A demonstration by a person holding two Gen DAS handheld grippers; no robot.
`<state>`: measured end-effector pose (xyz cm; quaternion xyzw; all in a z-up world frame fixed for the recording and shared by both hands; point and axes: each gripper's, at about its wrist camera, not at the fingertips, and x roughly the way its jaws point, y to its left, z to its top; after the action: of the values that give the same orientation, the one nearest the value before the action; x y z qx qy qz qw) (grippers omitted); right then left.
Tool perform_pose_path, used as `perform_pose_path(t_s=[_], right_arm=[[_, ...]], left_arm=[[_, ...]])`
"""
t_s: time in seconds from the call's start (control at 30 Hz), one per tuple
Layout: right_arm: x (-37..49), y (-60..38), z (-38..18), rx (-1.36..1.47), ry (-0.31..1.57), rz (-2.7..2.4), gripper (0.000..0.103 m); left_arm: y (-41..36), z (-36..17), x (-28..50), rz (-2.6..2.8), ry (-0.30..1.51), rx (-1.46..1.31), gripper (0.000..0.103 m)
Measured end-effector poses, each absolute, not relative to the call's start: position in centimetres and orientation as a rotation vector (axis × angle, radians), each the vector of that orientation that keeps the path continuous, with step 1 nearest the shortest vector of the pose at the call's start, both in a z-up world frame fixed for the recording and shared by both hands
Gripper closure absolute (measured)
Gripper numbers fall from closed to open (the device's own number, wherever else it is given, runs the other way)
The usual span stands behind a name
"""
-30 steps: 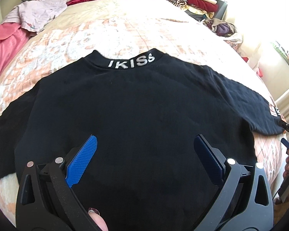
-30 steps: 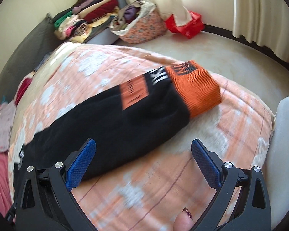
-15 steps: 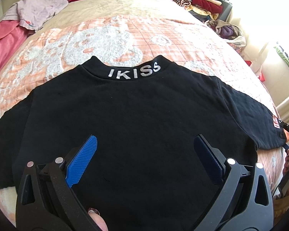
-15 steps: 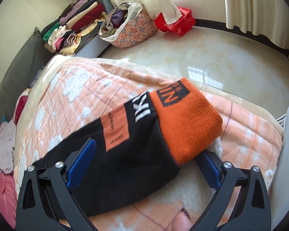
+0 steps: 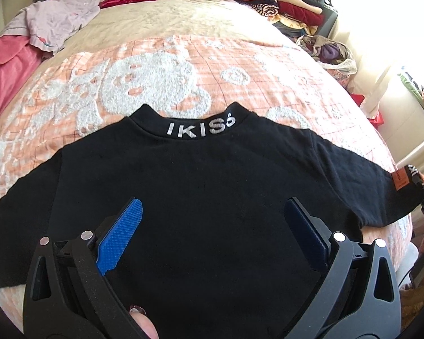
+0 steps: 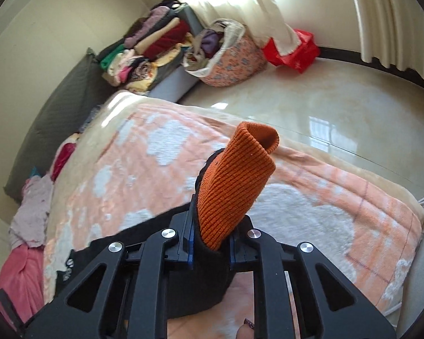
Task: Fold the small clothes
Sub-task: 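Carry the held sleeve across the sweatshirt body toward the left tool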
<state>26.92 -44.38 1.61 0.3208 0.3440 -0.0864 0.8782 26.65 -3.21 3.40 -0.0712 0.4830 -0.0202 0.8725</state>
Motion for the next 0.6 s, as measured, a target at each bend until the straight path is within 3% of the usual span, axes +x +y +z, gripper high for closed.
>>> perform_pose_path(t_s=[0.6], right_arm=[[28.4, -27.5, 10.5, 0.521, 0.676, 0.118, 0.089]], left_arm=[[2.1, 6.7, 24.7, -0.121, 0.959, -0.240, 0.008]])
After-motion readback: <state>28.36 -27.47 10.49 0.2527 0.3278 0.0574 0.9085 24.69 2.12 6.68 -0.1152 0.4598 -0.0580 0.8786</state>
